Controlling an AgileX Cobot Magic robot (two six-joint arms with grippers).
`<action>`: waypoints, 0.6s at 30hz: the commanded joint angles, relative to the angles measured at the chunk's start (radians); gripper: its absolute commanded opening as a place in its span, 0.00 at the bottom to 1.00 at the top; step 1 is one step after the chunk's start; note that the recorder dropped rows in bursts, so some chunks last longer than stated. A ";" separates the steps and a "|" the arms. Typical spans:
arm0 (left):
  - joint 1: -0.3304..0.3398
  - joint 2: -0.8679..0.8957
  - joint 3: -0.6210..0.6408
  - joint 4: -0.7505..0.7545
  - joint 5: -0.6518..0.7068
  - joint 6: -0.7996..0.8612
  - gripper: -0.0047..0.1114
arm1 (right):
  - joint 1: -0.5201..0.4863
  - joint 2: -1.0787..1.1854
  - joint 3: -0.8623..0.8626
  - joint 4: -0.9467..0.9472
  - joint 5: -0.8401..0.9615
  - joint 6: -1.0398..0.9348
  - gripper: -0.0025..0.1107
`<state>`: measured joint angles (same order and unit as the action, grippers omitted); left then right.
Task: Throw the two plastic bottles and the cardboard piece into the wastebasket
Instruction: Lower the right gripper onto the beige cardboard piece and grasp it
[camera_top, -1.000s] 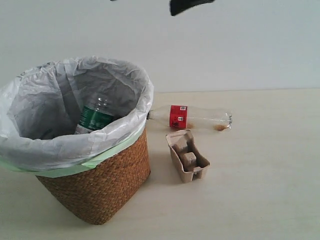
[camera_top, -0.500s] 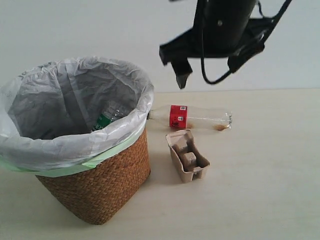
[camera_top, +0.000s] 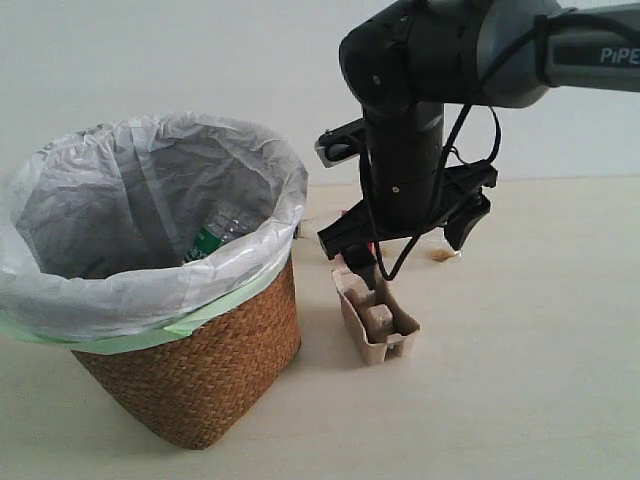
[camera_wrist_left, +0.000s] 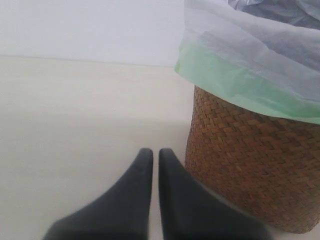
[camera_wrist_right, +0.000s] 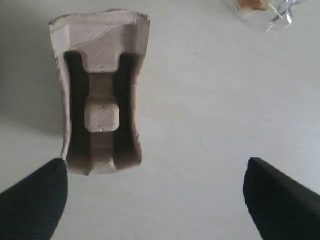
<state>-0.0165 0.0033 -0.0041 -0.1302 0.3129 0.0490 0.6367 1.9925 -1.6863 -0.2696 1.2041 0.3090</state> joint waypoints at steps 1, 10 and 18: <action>0.001 -0.003 0.004 0.003 -0.003 -0.005 0.07 | -0.001 -0.005 0.002 -0.002 -0.038 0.024 0.77; 0.001 -0.003 0.004 0.003 -0.003 -0.005 0.07 | -0.001 0.025 0.002 0.021 -0.116 0.027 0.59; 0.001 -0.003 0.004 0.003 -0.003 -0.005 0.07 | -0.001 0.114 0.002 0.019 -0.173 0.023 0.70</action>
<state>-0.0165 0.0033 -0.0041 -0.1302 0.3129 0.0490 0.6367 2.0983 -1.6863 -0.2481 1.0553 0.3334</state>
